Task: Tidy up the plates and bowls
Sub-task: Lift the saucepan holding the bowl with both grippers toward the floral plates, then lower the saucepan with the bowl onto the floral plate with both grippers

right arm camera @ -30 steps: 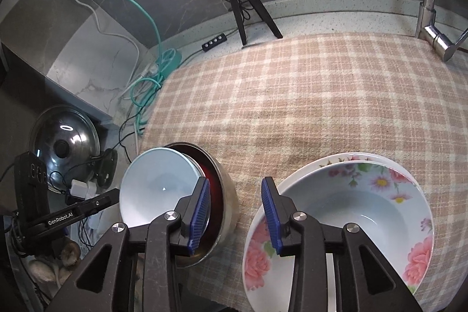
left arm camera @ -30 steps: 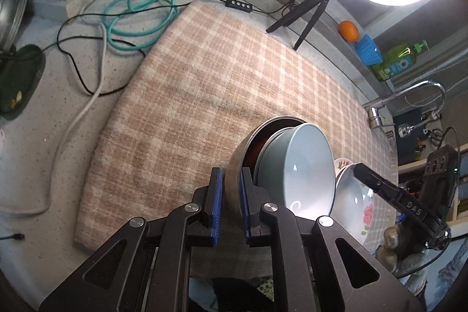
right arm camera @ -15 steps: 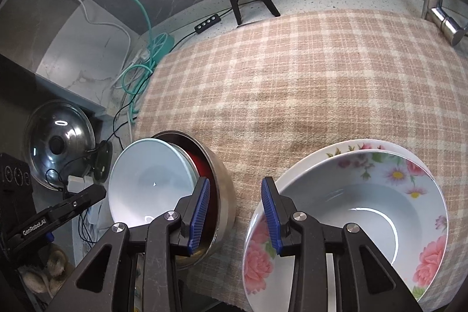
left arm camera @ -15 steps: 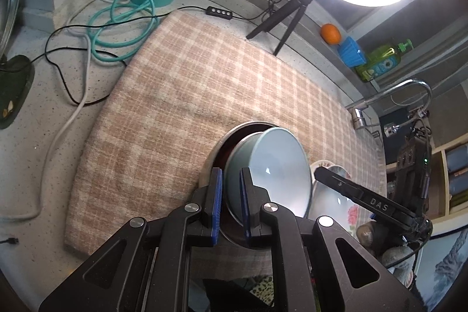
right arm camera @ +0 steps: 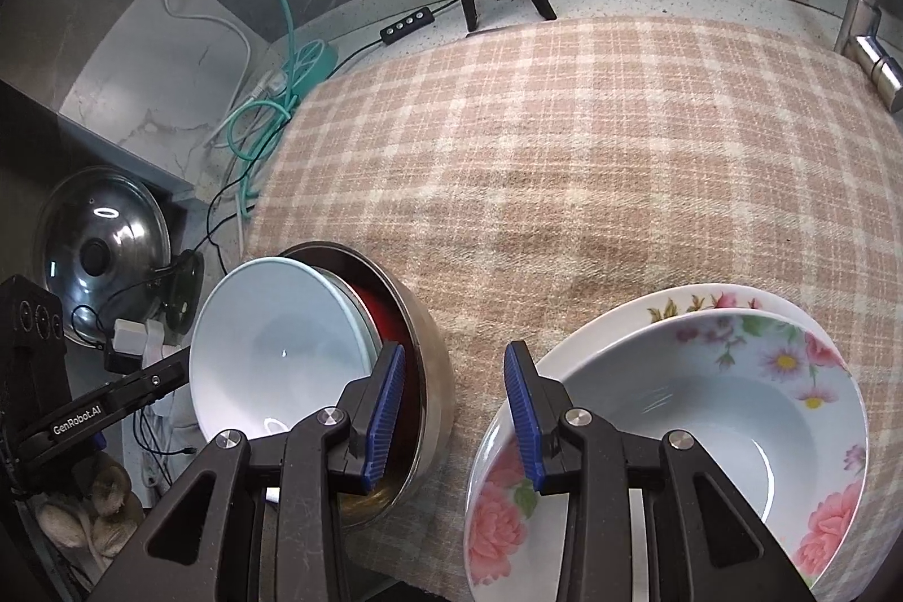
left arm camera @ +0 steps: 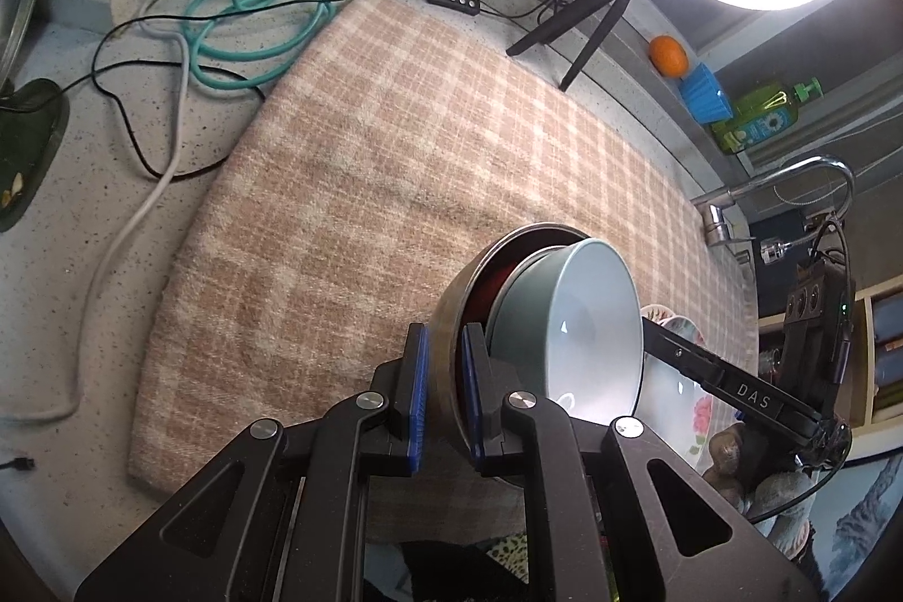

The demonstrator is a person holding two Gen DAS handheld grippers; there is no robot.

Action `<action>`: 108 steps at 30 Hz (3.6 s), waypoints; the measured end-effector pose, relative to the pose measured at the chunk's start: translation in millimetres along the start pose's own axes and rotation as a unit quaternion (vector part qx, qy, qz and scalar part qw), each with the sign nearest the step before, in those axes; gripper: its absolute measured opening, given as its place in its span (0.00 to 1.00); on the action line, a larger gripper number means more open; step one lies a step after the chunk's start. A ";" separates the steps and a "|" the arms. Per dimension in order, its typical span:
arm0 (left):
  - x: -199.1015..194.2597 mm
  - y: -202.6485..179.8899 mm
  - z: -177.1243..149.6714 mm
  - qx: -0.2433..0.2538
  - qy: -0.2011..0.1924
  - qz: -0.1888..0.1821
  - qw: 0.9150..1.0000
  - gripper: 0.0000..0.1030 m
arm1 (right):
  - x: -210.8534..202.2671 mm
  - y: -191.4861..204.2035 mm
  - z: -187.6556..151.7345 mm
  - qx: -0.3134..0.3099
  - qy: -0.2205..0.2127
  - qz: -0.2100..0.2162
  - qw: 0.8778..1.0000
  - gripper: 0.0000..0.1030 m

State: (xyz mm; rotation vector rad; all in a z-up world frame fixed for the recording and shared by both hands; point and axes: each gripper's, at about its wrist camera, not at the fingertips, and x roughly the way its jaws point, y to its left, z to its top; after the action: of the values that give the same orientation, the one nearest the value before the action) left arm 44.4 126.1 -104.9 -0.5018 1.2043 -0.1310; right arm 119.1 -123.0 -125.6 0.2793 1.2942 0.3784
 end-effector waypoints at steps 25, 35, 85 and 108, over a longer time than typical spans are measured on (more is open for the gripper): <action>23.5 -6.4 -1.7 0.026 0.023 0.024 0.999 0.06 | 16.5 10.0 -0.9 -0.025 0.047 0.001 0.999 0.10; 20.2 -7.1 -1.5 0.020 0.024 0.024 0.999 0.06 | 15.0 10.7 1.3 -0.018 0.047 -0.003 0.999 0.10; 43.5 -166.2 -33.8 0.163 0.080 -0.056 0.982 0.06 | -135.0 -102.0 -67.9 0.117 -0.041 -0.054 0.991 0.10; 66.6 -167.8 -38.4 0.162 0.100 -0.041 0.981 0.06 | -115.4 -125.6 -74.7 0.137 -0.033 -0.060 0.988 0.10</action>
State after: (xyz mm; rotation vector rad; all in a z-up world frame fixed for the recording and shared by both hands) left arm 61.2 -57.5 -98.7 -0.2559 1.3276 -0.4486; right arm 35.2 -286.3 -94.4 0.4404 1.2905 0.0867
